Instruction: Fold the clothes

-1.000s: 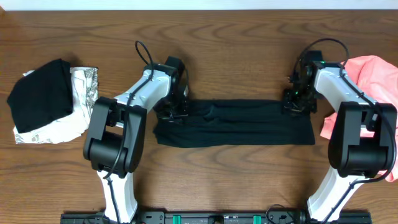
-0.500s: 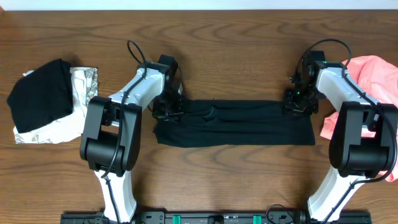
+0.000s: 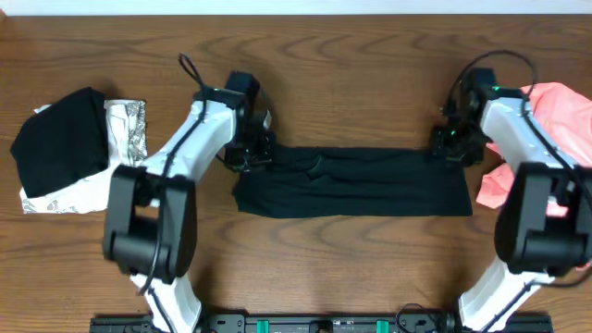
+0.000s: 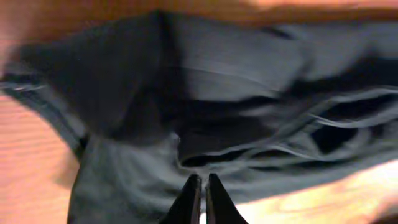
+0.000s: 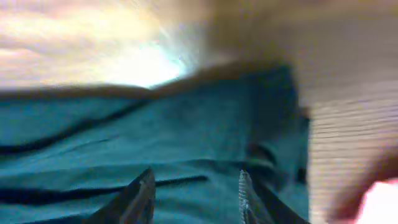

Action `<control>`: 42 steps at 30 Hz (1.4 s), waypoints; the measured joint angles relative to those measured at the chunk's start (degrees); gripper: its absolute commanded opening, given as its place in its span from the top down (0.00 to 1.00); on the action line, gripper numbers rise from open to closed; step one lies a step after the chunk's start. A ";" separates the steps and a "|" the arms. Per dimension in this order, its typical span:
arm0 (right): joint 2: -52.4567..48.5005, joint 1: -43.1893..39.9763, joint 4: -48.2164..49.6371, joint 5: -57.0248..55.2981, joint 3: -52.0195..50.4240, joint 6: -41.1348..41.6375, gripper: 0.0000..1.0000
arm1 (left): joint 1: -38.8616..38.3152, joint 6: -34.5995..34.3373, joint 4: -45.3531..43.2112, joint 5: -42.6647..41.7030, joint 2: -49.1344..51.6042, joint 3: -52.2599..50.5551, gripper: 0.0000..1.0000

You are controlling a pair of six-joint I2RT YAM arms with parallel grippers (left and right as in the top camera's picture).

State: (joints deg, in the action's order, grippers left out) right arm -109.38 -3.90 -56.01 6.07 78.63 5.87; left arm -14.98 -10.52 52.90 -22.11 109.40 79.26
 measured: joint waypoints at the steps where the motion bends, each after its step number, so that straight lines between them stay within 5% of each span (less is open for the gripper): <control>1: 1.55 0.00 -0.22 0.26 0.79 -0.13 0.48 | 0.00 0.00 0.00 0.07 -1.33 0.04 0.94; 9: 13.40 -2.93 -4.94 2.60 3.08 -0.50 0.32 | 0.00 0.00 0.76 3.13 -8.24 0.37 0.94; 22: 13.81 -19.76 -4.02 15.10 -6.05 -2.21 0.18 | 0.37 0.02 2.43 4.50 -8.55 0.37 0.94; 42: 13.70 -20.17 19.10 17.16 -26.18 -3.32 0.18 | 0.37 0.02 3.45 4.52 -8.55 0.37 0.94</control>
State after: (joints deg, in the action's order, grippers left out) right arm -95.68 -24.08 -36.91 23.22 52.45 2.55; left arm -14.61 -10.50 56.36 -17.58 100.86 79.64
